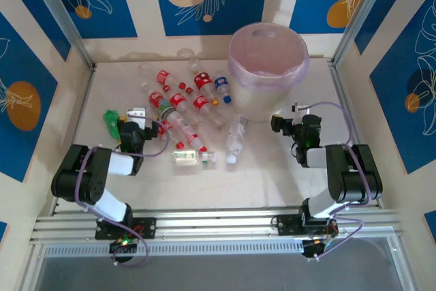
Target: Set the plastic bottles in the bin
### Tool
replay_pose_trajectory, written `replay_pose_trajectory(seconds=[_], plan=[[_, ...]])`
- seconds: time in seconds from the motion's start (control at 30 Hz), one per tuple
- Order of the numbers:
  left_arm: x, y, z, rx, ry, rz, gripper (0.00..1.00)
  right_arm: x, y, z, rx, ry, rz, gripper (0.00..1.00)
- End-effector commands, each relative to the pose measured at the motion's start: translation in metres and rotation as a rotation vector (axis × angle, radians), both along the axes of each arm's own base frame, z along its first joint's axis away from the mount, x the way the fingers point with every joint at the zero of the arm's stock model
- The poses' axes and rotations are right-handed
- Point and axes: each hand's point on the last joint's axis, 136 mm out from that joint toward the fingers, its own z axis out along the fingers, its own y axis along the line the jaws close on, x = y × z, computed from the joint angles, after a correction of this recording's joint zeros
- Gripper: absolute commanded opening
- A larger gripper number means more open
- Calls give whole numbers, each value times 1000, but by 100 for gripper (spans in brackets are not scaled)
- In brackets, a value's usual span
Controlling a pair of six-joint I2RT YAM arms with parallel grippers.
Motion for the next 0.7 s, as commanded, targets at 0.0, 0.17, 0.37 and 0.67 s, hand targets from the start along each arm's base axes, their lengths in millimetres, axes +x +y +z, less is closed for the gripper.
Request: replay_pose_trajectory(seconds=[0.0, 0.17, 0.37, 0.67], plan=[[0, 1, 0, -11, -8, -2, 100, 5, 3, 7, 13, -17, 8, 99], [0, 1, -1, -14, -6, -3, 100, 5, 3, 8, 13, -18, 9, 99], [1, 4, -1, -22, -3, 7, 100, 5, 3, 7, 15, -16, 8, 99], [3, 7, -4, -58, 17, -7, 100, 6, 3, 6, 22, -9, 11, 99]])
